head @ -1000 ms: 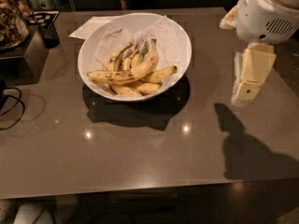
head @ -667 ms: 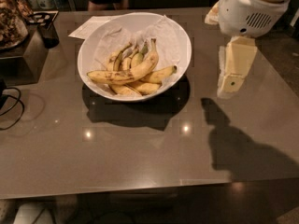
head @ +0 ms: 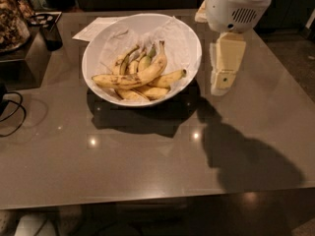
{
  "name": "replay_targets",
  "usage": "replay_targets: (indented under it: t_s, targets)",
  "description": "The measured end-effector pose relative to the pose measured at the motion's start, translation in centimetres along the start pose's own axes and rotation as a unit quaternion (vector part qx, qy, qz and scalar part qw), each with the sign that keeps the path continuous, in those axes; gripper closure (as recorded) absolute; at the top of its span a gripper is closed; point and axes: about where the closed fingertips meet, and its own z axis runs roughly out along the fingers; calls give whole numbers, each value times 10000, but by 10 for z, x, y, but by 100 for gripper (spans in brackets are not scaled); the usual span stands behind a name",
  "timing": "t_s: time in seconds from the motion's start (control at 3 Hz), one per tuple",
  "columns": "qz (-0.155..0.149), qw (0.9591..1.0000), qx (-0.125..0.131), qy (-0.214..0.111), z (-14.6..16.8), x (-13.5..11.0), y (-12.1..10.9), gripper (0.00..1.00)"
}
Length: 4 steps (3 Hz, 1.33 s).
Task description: Pick banana from white bowl
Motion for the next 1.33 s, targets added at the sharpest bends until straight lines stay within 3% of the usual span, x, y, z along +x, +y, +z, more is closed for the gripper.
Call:
replay_targets:
  t_s: [0.33, 1.33]
  targets:
    - [-1, 10000, 1, 0, 0, 0, 0, 0]
    - [-777, 9968, -37, -164, 14, -69, -30, 2]
